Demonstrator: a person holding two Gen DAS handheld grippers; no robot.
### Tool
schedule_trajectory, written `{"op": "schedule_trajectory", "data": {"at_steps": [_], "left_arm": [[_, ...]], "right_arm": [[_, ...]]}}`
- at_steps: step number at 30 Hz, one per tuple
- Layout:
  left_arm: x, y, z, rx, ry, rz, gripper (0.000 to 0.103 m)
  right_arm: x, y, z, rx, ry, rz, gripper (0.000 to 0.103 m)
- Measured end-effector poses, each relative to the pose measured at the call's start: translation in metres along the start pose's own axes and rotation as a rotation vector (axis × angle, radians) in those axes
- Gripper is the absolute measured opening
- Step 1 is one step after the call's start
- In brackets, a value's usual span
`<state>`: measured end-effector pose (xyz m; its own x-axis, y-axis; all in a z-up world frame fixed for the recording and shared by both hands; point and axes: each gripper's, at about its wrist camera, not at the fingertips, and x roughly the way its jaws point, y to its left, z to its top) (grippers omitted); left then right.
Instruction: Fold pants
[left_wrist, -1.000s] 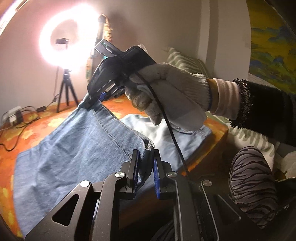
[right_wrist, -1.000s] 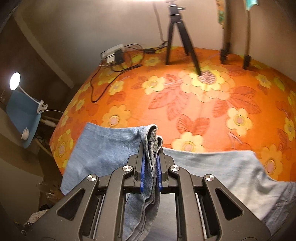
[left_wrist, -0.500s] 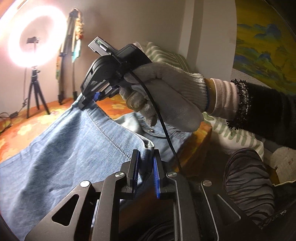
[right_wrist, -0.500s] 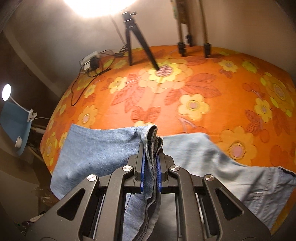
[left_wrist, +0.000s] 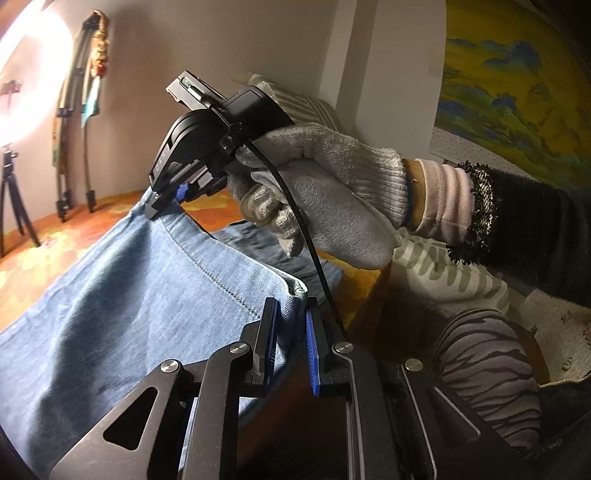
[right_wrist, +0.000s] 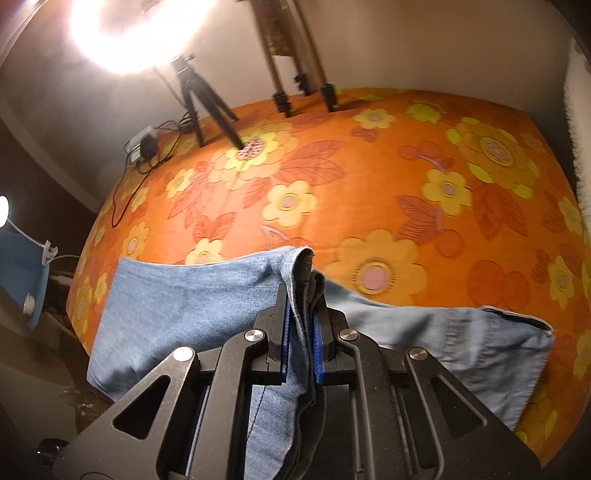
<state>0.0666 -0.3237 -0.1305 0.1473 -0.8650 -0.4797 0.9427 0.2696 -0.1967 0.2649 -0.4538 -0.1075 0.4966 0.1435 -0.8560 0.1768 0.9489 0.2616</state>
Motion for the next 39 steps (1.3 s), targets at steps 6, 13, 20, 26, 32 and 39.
{"op": "schedule_trajectory", "data": {"at_steps": [6,13,20,26,32,39], "left_arm": [[0.02,-0.013,0.01,0.019,0.002,-0.051,0.013],[0.038,-0.019,0.02,0.021,0.008,-0.1,0.013],[0.056,-0.028,0.027,0.038,0.036,-0.133,0.013],[0.065,-0.023,0.026,0.037,0.065,-0.152,0.013],[0.07,-0.021,0.027,0.026,0.078,-0.168,0.013],[0.075,-0.025,0.029,0.031,0.1,-0.168,0.013]], "right_arm": [[-0.013,-0.032,-0.007,0.026,-0.003,-0.026,0.011],[-0.023,-0.064,-0.012,0.045,0.0,-0.058,0.011],[-0.024,-0.09,-0.018,0.059,0.008,-0.076,0.011],[-0.021,-0.106,-0.021,0.073,0.014,-0.074,0.011],[-0.014,-0.118,-0.025,0.086,0.022,-0.071,0.011],[-0.006,-0.121,-0.026,0.082,0.025,-0.083,0.011]]}}
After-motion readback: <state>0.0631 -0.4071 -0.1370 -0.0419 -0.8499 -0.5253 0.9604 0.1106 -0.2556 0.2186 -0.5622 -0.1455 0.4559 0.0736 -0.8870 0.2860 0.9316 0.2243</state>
